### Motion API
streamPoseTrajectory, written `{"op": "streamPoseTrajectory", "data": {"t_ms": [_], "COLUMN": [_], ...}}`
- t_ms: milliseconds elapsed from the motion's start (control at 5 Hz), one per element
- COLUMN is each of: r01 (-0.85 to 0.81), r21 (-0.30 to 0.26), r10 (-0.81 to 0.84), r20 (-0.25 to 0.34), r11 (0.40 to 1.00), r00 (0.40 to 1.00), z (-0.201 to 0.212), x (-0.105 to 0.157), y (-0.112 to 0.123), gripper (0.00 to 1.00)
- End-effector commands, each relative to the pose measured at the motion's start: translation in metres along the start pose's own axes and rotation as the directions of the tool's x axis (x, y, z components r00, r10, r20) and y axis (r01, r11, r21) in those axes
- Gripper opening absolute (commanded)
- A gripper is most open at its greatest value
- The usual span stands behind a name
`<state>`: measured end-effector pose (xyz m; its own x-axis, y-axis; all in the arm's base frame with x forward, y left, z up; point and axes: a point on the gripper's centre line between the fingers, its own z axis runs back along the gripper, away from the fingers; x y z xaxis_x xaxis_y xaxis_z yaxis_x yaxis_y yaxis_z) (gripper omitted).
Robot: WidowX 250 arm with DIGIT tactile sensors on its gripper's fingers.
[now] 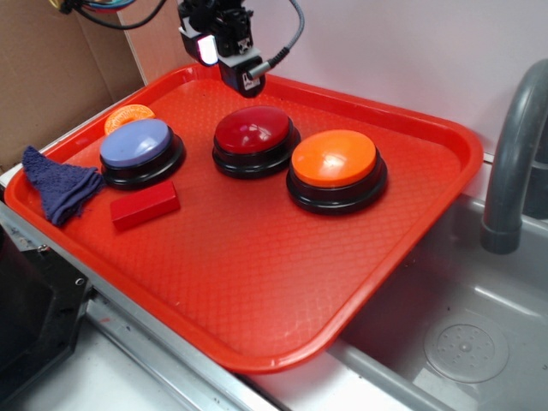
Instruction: Push the red button.
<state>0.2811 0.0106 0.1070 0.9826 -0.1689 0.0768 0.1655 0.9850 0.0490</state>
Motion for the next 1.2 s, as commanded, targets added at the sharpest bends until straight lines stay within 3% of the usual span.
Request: {"op": "streamPoseTrajectory", "data": {"t_ms": [0,200,1000], "r01": [-0.037,-0.060,-0.088], "r21": [-0.028,-0.006,-0.008], "r10": [0.038,0.060,0.088], "r20": [0.051,0.055,0.077], "r11": [0.999,0.998,0.996], "r00": [0.998,0.997,0.993], "z": [0.026,0.030,0.049], "x": [-0.002,-0.004,-0.011], "y": [0.000,0.000,-0.001], "gripper": [1.00,1.00,1.00]}}
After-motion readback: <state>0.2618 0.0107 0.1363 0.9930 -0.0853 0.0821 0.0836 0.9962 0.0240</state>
